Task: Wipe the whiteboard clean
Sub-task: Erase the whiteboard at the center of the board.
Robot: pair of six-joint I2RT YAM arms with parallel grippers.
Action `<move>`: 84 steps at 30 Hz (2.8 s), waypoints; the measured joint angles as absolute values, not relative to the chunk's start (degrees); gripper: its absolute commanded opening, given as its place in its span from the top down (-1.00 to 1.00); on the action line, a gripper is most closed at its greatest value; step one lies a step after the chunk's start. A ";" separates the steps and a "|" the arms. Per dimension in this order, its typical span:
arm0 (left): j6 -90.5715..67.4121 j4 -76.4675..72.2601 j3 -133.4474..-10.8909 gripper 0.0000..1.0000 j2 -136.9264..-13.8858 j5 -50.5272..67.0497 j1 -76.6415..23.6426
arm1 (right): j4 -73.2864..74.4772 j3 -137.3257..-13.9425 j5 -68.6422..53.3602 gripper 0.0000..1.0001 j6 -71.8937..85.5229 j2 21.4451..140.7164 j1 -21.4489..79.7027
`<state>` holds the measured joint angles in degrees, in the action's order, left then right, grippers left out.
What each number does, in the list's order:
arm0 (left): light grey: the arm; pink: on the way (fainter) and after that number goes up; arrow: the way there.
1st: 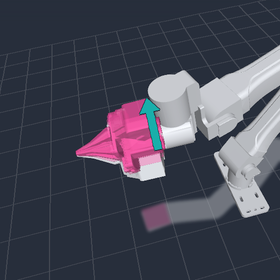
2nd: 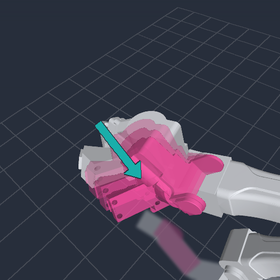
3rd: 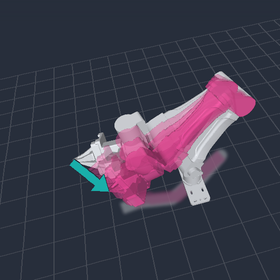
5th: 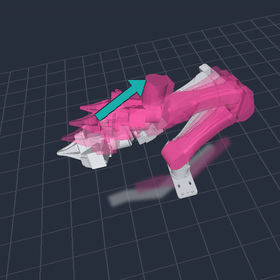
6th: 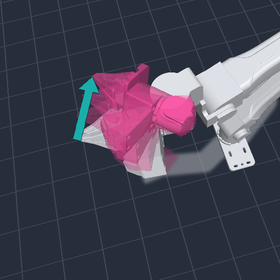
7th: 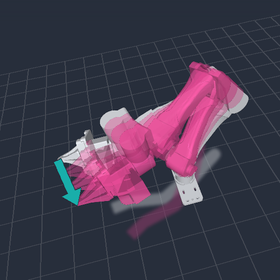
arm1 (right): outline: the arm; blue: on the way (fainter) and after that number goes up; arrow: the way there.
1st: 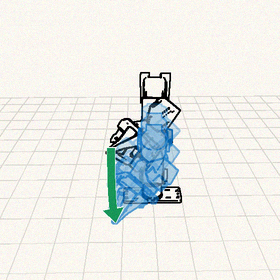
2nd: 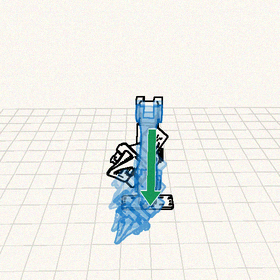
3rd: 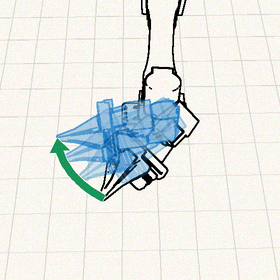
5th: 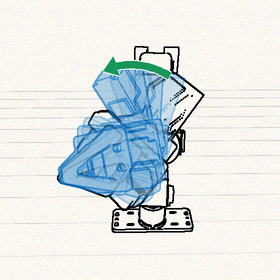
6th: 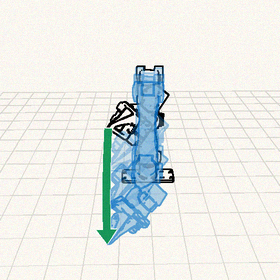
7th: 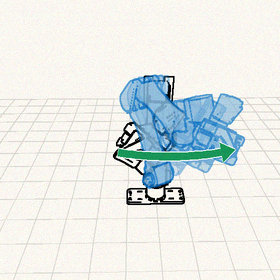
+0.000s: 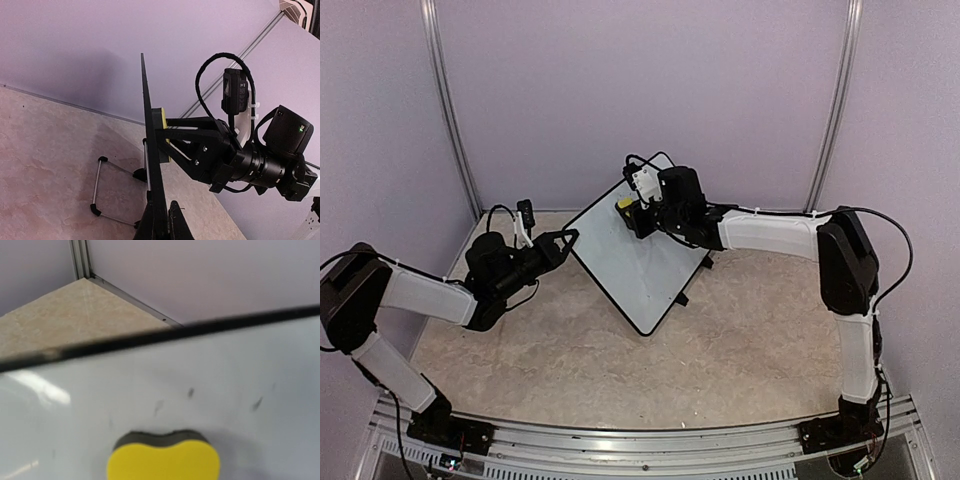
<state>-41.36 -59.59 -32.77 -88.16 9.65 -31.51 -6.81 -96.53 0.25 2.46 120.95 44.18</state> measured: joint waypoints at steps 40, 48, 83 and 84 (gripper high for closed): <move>-39.92 -58.46 -32.84 1.00 -87.70 9.89 -32.10 | 9.28 -109.91 -3.07 1.00 2.66 123.76 42.76; -39.77 -58.46 -32.91 1.00 -87.66 9.85 -32.23 | 8.40 -99.61 -3.11 1.00 2.72 118.63 42.76; -39.94 -57.80 -33.15 1.00 -87.46 9.15 -32.58 | 13.04 -109.80 -2.90 1.00 2.57 124.03 37.76; -39.79 -57.82 -33.15 1.00 -87.46 9.19 -32.58 | 13.39 -111.24 -3.07 1.00 2.52 124.60 37.74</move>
